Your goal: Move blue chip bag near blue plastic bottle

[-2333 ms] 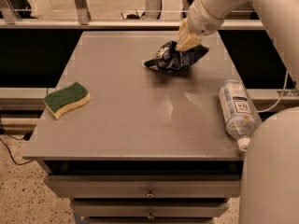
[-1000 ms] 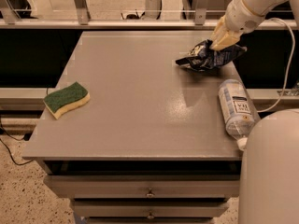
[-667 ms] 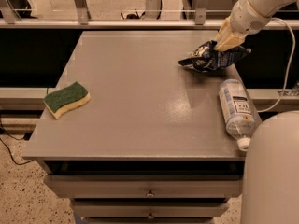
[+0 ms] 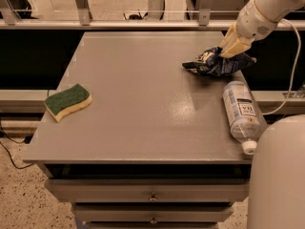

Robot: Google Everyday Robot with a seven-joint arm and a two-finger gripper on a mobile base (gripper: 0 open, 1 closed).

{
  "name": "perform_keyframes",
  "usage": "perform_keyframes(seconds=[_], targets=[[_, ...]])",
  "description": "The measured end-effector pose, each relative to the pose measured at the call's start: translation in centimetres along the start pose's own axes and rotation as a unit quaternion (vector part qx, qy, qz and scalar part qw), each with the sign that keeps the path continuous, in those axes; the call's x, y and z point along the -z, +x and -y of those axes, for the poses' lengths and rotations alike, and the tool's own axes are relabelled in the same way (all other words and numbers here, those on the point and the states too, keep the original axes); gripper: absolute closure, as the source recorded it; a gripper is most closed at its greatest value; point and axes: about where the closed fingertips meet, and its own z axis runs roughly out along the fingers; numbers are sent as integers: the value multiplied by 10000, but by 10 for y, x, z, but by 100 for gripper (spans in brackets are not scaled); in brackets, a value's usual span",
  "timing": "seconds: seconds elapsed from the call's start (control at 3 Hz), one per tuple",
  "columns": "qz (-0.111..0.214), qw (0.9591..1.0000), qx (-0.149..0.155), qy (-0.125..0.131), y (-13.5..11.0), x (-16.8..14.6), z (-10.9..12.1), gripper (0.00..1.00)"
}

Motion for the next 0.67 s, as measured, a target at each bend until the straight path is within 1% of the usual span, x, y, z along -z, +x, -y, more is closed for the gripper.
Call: perform_keyframes(seconds=[0.33, 0.67], targets=[[9, 9999, -114, -51, -1, 4, -6, 39], [25, 9995, -302, -73, 1, 17, -16, 15]])
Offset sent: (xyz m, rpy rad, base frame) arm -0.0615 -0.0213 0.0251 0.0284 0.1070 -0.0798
